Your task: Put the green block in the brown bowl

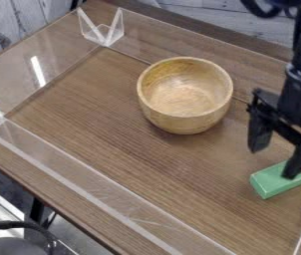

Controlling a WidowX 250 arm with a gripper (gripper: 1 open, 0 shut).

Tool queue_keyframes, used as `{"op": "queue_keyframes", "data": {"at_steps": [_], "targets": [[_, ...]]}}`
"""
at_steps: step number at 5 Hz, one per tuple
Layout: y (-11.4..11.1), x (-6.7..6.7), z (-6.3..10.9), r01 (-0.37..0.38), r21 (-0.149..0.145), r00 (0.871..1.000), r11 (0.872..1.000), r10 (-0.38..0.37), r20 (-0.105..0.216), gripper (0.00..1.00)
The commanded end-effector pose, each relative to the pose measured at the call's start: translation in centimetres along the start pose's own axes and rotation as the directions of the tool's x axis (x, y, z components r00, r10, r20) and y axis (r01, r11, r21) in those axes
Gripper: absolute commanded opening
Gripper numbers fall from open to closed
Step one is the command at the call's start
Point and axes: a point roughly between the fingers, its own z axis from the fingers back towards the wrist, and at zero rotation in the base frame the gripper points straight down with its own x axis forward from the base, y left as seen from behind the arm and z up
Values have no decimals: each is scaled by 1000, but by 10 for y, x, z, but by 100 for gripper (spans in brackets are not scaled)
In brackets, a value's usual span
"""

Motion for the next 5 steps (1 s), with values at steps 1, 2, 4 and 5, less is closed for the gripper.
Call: {"op": "queue_keyframes", "data": {"at_steps": [1, 2, 4, 5], "targets": [[-9, 19, 9, 56, -5, 996, 998, -55, 65, 100], [-11, 25, 0, 76, -12, 996, 997, -75, 57, 100], [-11, 30, -8, 84, -19, 995, 996, -83, 60, 0], [-11, 30, -7, 87, -20, 994, 996, -86, 69, 0]]}}
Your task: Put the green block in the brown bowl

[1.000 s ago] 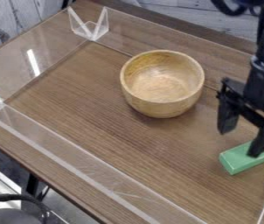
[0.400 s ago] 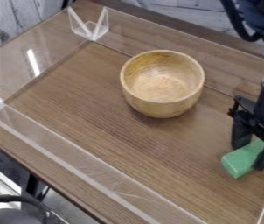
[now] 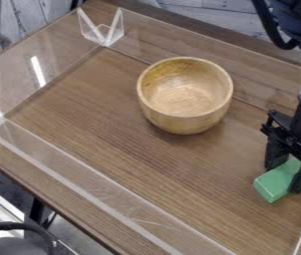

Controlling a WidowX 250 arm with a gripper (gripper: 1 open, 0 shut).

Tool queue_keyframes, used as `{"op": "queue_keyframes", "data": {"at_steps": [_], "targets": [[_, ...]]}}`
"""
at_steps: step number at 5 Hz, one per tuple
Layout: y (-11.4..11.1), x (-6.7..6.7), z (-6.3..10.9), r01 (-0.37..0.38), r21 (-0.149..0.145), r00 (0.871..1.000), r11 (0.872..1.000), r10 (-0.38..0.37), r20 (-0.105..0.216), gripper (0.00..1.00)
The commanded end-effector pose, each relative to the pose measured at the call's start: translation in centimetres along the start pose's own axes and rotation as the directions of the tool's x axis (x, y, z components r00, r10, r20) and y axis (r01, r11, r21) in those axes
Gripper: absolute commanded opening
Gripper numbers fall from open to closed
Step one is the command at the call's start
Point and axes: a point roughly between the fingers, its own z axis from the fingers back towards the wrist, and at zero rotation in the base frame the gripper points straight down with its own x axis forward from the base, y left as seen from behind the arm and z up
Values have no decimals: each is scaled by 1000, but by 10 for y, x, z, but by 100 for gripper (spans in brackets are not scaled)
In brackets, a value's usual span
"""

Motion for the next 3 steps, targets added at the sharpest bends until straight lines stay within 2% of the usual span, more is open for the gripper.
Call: {"op": "queue_keyframes", "data": {"at_steps": [1, 3], "targets": [[-3, 9, 19, 20, 2, 997, 1000, -20, 74, 0], [-2, 8, 19, 22, -2, 996, 1000, -22, 86, 0]]}}
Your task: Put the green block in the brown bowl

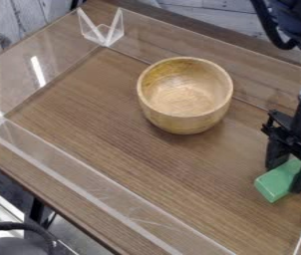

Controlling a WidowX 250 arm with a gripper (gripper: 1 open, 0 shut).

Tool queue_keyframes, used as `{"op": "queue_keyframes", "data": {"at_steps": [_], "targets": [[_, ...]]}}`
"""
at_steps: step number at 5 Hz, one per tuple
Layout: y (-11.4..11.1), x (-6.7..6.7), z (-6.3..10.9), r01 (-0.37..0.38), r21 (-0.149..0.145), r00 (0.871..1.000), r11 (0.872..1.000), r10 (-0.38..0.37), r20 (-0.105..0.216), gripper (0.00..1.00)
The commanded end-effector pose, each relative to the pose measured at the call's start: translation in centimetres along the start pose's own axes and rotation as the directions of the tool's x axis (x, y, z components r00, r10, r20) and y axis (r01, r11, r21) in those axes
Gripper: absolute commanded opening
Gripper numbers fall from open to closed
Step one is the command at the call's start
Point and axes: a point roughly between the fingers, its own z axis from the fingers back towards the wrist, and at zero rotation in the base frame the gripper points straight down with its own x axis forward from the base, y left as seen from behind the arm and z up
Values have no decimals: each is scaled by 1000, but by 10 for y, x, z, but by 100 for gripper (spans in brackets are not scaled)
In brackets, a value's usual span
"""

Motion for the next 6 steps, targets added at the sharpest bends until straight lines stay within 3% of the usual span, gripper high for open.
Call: {"op": "queue_keyframes", "data": {"at_steps": [1, 2, 3, 5, 6], "targets": [[-2, 6, 19, 20, 0, 997, 1000, -20, 74, 0], [-1, 6, 19, 21, -2, 997, 1000, -21, 79, 0], [-2, 5, 21, 21, -4, 996, 1000, -21, 84, 100], [-1, 6, 18, 25, -7, 996, 1000, -24, 82, 100], [0, 7, 16, 22, -8, 996, 1000, -21, 82, 0]]}}
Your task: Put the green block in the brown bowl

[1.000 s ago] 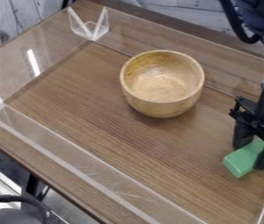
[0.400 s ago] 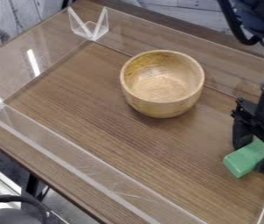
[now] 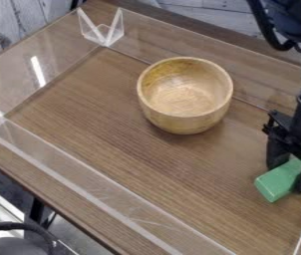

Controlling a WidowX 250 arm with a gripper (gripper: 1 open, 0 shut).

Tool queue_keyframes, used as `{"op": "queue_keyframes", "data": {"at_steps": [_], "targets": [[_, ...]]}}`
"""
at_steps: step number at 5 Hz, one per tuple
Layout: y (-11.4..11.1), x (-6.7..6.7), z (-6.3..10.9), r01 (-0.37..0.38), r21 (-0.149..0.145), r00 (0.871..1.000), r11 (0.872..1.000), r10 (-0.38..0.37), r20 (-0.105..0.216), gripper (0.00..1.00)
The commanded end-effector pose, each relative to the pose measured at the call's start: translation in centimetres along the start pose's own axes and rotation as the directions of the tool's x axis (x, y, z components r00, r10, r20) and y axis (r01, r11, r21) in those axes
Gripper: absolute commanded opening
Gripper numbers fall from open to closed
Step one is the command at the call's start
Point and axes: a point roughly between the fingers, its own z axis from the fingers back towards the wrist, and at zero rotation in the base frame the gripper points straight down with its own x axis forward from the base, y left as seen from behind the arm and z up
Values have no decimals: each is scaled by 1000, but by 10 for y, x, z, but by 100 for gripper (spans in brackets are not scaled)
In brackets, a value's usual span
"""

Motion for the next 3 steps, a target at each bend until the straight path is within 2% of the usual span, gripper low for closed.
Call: {"op": "queue_keyframes", "data": {"at_steps": [1, 3], "targets": [[-1, 4, 20, 10, 6, 998, 1000, -10, 61, 0], [-1, -2, 52, 10, 31, 993, 999, -14, 120, 0]]}}
